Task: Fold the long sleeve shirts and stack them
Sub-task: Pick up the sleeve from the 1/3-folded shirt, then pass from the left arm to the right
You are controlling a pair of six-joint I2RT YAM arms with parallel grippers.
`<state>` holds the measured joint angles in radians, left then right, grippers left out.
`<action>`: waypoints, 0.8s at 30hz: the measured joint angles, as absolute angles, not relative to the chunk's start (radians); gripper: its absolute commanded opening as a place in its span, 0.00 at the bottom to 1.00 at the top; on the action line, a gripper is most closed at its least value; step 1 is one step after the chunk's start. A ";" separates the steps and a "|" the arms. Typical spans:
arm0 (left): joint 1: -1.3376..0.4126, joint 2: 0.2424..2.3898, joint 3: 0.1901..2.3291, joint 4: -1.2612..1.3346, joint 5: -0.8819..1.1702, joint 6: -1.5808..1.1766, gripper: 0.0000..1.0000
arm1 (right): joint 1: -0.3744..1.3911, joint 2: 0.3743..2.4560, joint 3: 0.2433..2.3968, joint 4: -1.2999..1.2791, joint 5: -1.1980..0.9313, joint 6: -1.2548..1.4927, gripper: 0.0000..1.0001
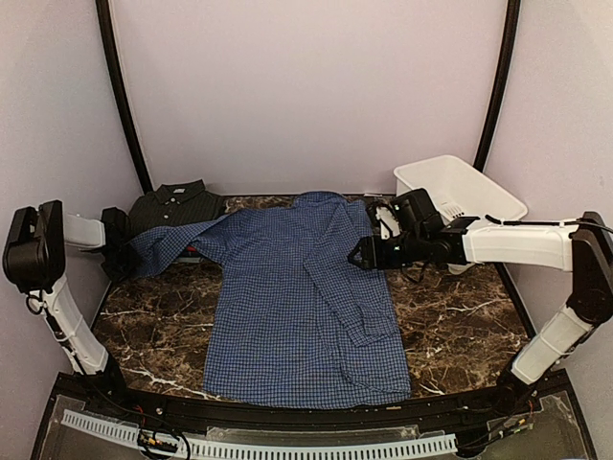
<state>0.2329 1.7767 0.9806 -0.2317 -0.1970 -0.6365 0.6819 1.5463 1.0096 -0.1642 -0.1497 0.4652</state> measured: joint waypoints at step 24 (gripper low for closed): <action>-0.251 1.226 0.882 -0.439 0.106 -0.819 0.00 | 0.698 1.555 1.050 -0.159 -0.169 0.465 0.59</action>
